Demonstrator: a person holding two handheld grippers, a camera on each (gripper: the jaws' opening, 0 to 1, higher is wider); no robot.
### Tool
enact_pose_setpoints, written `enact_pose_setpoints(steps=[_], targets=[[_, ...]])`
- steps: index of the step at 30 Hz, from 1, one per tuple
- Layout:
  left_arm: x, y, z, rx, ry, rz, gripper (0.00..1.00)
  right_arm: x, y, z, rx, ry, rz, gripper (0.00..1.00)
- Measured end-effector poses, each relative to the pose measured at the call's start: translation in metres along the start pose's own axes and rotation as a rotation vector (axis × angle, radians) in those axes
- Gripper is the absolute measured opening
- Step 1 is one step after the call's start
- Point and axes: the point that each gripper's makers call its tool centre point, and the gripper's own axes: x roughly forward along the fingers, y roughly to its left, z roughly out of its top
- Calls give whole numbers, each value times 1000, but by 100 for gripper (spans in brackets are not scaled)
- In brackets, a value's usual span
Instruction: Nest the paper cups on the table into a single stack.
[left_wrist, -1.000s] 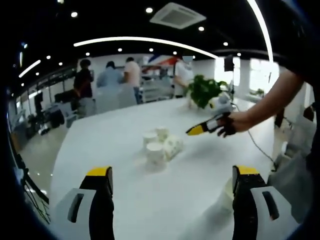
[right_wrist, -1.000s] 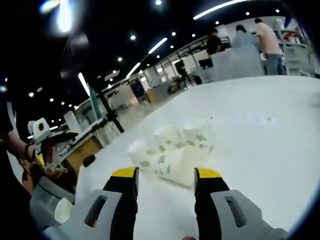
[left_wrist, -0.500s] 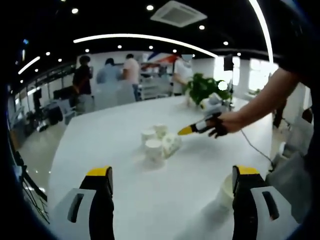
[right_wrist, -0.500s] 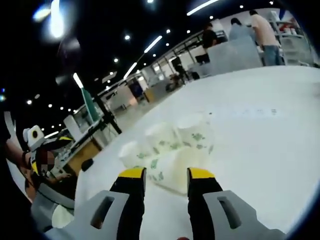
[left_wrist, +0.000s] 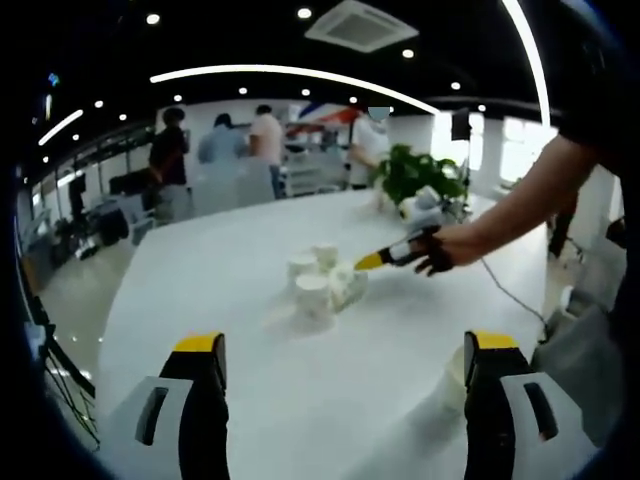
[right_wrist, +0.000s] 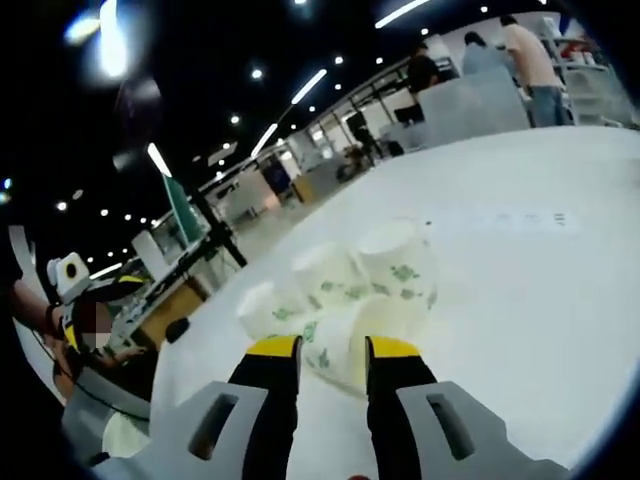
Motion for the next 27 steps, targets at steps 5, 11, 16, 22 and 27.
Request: enact_pose_setpoints(steps=[5,11,16,22,27], targets=[[0,-1,-7,-4,17,-2,100,2,1,-2,-1,9,10,15],[-1,0,-9,-12,16,3,100,-1,11,-6,-17,17,32,6],[0,-1,-10,-13,16,6,100,-1,8,-10,-22,18,46,5],[1,-2,-9,-10,16,0,100,-6,15,-9,-42,13,69,0],[1,-4,-8,-16,11,-2,100,-11,18,-6,-48,5,66,0]])
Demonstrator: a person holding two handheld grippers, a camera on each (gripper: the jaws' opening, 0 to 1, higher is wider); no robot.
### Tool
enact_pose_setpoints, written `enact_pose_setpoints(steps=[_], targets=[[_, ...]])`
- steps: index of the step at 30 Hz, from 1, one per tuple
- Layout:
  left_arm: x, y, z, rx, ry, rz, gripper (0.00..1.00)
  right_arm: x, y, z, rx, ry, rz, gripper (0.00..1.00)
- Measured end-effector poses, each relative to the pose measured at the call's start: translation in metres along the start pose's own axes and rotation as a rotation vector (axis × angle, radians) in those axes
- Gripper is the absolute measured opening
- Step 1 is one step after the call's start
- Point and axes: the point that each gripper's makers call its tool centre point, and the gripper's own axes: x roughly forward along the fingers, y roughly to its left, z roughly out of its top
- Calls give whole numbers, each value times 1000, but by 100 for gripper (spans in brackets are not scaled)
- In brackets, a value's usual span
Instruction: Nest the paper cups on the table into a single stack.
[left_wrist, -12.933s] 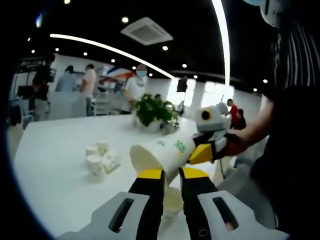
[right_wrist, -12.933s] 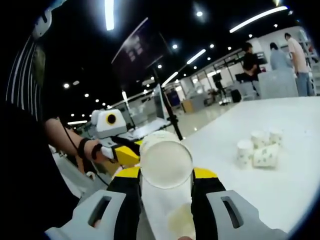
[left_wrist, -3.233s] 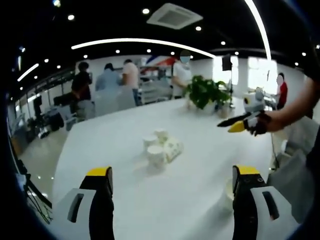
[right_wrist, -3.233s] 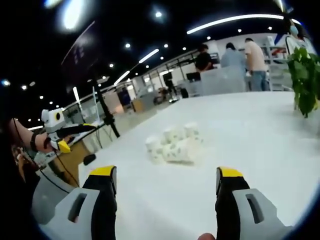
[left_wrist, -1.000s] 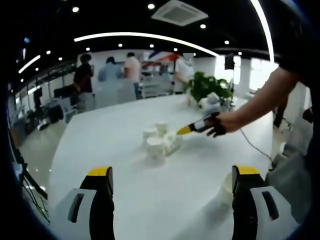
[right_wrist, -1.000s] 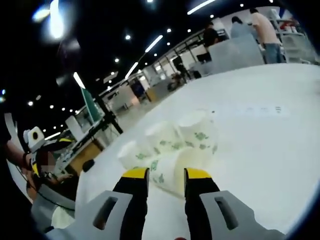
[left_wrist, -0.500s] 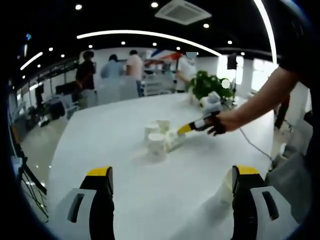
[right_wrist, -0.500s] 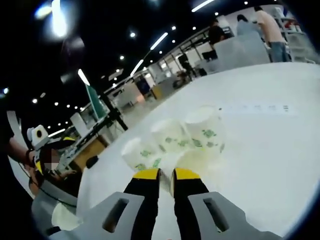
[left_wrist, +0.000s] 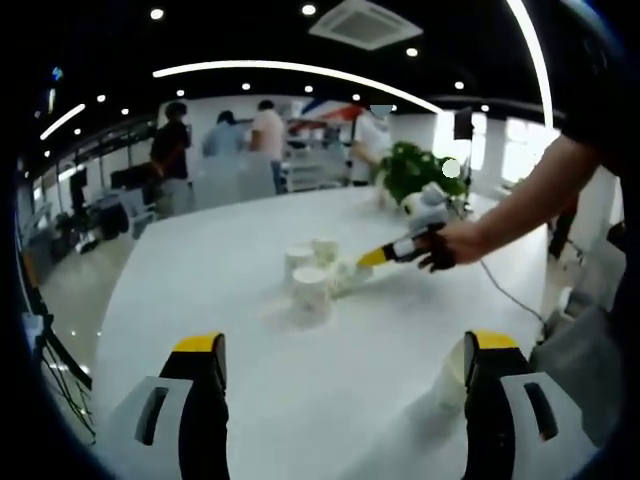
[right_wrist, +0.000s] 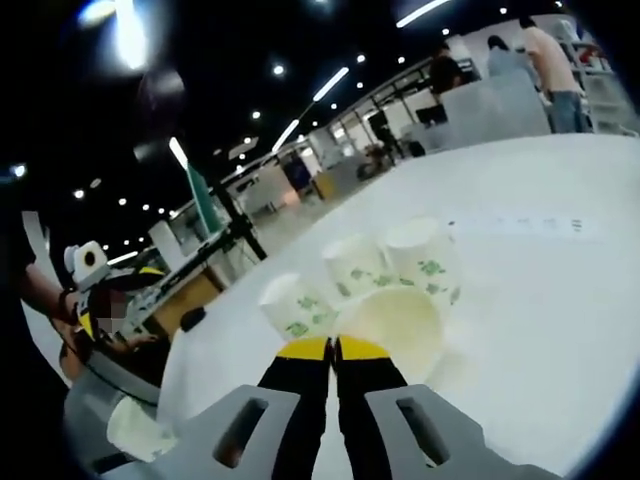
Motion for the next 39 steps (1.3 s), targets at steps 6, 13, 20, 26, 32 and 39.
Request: enact_pose_setpoints(steps=[6,13,20,26,32,39], targets=[[-1,-2,2,5,-4,-2,100,-7,3,1,0,-3,-2,0],[-2,-5,5,8,-14,-6,100,-18,8,4,-8,-8,-10,0],[-3,-8,6,19,-22,-8,100,-32,18,8,-6,-33,-26,0],[-3,-13,11,44,-30,-20,99,-46,28,10,-28,-40,-34,0],[-5,-19,15,41,-48,-36,100,-64,41,17,-54,-52,-34,0],[-6,-25,15,56,-43,-51,99,-83,60,25,-97,-67,-39,0]])
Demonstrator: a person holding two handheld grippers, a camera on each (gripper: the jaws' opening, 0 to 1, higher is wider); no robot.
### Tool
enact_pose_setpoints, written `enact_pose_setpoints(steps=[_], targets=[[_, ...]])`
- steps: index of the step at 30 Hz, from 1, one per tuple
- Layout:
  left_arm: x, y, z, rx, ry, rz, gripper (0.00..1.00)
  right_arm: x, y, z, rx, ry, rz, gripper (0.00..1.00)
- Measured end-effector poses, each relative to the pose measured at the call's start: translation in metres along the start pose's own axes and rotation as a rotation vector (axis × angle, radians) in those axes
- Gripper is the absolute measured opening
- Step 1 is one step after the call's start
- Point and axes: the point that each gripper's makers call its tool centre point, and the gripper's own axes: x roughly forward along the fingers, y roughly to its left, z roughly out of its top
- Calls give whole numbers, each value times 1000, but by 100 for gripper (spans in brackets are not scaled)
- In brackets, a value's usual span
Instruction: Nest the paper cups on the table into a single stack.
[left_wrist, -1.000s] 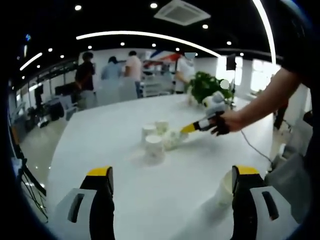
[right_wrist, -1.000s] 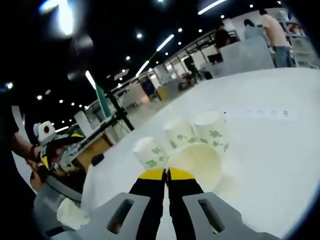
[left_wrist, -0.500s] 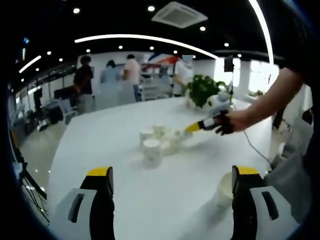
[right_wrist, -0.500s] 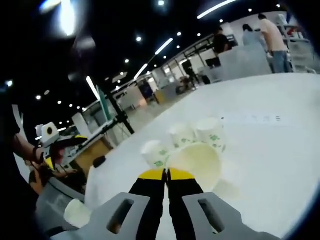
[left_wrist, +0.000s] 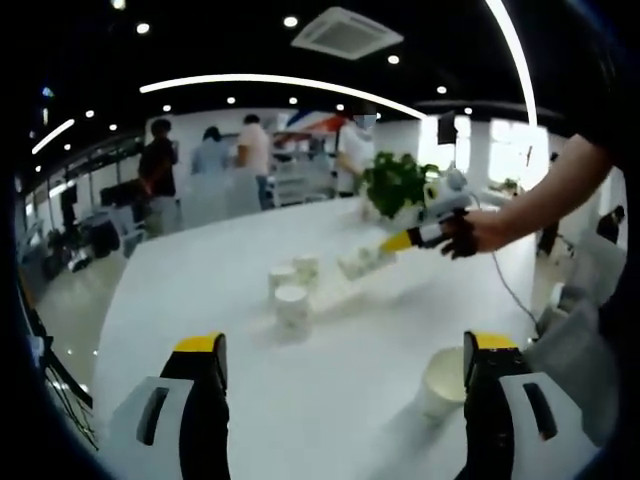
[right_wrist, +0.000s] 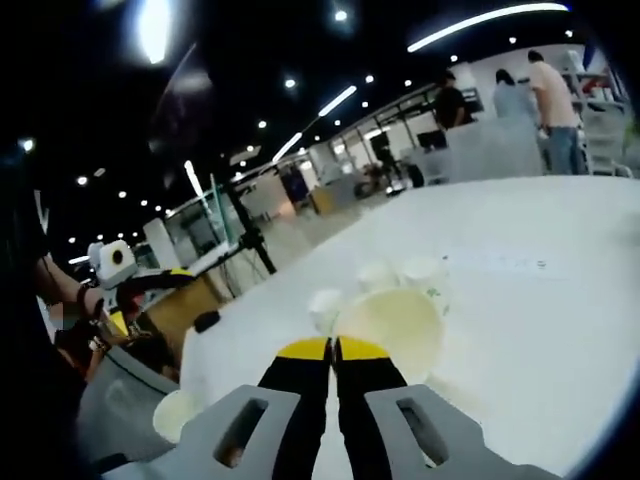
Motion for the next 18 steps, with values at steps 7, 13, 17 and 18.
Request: enact_pose_setpoints(steps=[7,13,17,18], targets=[[4,-6,3,0,-12,-23,99,-17,17,12,-51,-15,15,0],[8,-7,1,-2,-15,-29,99,-30,29,22,-68,-36,23,0],[8,-6,3,-4,-21,-28,99,-39,39,28,-80,-51,30,0],[8,-6,3,-7,-23,-29,99,-41,41,29,-86,-51,32,0]])
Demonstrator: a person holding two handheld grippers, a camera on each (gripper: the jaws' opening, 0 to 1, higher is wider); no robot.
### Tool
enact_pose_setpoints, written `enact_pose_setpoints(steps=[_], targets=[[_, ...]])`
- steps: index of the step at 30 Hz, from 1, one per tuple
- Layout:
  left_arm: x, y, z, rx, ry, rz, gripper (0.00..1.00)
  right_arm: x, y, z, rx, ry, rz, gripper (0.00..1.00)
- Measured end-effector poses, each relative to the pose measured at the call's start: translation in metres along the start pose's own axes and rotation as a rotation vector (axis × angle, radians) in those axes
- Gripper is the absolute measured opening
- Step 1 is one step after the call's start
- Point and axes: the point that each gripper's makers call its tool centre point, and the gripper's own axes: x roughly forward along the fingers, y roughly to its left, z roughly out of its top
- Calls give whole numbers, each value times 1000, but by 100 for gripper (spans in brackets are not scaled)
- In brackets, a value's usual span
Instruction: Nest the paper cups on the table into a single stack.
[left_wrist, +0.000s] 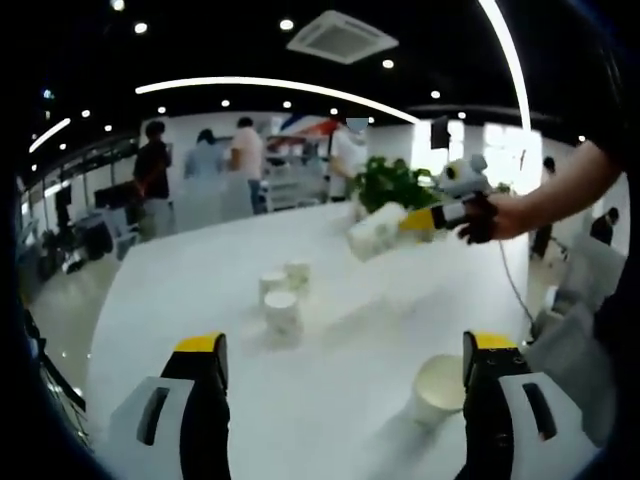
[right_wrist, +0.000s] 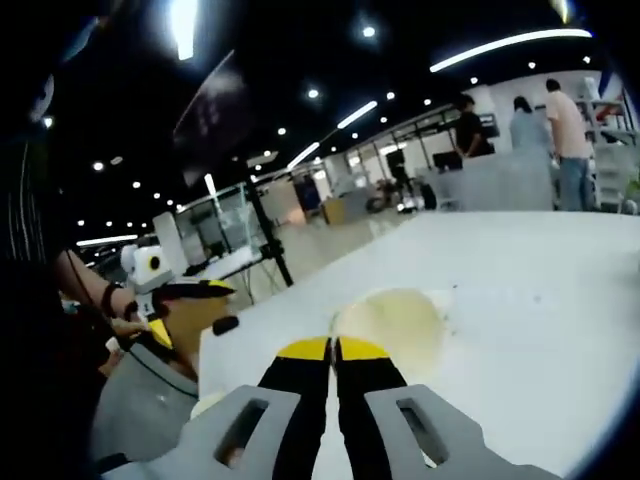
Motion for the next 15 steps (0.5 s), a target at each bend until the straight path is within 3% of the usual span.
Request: enact_pose_setpoints(steps=[10,15], targets=[[-5,1,0,-3,-5,8,97,-16,34,4,-4,-22,28,0],[-9,-2,-4,-6,-2,13,97,-22,56,-5,-32,14,59,0]])
